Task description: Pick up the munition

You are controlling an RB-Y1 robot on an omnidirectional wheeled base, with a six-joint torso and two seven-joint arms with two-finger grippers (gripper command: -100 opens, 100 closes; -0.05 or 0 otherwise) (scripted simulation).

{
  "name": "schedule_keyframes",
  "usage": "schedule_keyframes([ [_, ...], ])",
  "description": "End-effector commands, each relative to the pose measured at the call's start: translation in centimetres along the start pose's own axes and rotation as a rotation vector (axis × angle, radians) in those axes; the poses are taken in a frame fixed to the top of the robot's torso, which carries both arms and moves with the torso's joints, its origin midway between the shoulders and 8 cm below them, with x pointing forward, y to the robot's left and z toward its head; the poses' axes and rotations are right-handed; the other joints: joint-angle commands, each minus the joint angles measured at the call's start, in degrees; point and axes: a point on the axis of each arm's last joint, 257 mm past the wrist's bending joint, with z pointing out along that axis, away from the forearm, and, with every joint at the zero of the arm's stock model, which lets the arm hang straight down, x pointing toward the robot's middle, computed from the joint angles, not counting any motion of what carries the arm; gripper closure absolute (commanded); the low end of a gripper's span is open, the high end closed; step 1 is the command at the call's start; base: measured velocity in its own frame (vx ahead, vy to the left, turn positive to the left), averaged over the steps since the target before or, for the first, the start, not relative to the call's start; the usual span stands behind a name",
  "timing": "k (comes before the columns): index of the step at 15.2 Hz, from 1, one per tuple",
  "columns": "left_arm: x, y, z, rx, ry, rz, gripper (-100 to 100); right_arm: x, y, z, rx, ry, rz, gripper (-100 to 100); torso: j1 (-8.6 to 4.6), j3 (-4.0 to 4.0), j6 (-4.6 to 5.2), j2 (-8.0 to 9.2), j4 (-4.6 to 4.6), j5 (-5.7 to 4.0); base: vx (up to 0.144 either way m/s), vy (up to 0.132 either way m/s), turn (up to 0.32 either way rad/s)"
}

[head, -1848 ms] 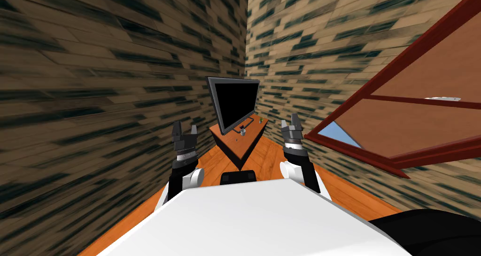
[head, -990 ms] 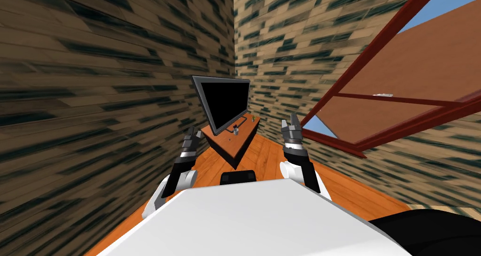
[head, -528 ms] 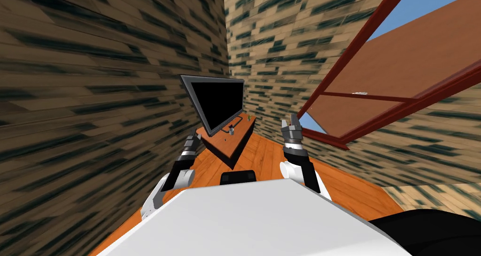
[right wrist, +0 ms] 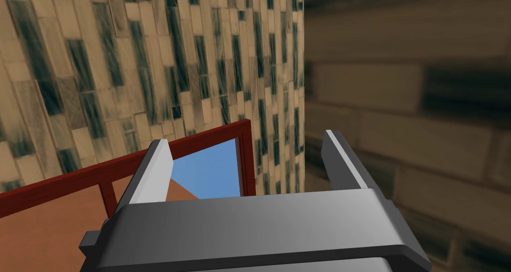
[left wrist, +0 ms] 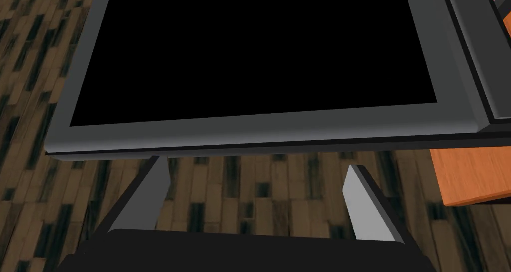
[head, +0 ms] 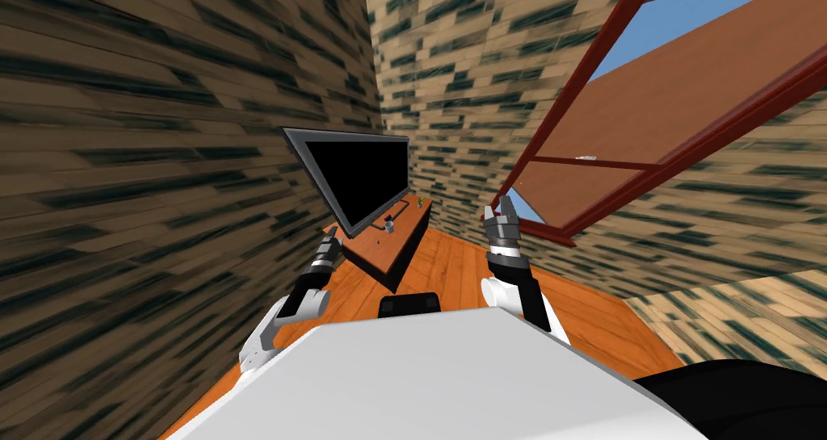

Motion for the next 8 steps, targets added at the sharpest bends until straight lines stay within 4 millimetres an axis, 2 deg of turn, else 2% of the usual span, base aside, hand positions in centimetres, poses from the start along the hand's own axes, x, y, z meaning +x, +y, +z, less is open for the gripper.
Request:
schedule_keyframes([
  [1,-0.4,0.8,0.0,-0.031,-0.005,0.000,-100,0.0,0.0,0.0,0.000,0.000,0.000,0,0.00,0.00,0.00,0.00,0.00,0.00,0.004,-0.050,-0.057],
  [2,-1.7,2.9,0.1,-0.088,-0.022,-0.002,-100,0.0,0.0,0.0,0.000,0.000,0.000,0,0.03,0.00,-0.02,0.00,0.00,0.00,0.007,-0.069,-0.133],
  [4,-1.7,3.3,0.1,-0.104,-0.023,-0.002,-100,0.0,0.0,0.0,0.000,0.000,0.000,0,-0.03,-0.01,0.00,-0.02,0.00,-0.01,0.012,-0.069,-0.108],
  [5,-3.2,5.3,0.1,-0.157,-0.042,-0.006,-100,0.0,0.0,0.0,0.000,0.000,0.000,0,0.00,-0.01,-0.02,-0.02,0.00,-0.01,0.023,-0.064,-0.150],
  [7,-3.2,5.8,0.0,-0.178,-0.044,-0.006,-100,0.0,0.0,0.0,0.000,0.000,0.000,0,-0.01,-0.03,0.00,-0.05,-0.01,0.00,0.018,-0.059,-0.104],
  [8,-4.6,7.2,0.1,-0.222,-0.063,-0.012,-100,0.0,0.0,0.0,0.000,0.000,0.000,0,0.02,-0.02,-0.02,-0.04,-0.01,0.00,0.027,-0.070,-0.154],
])
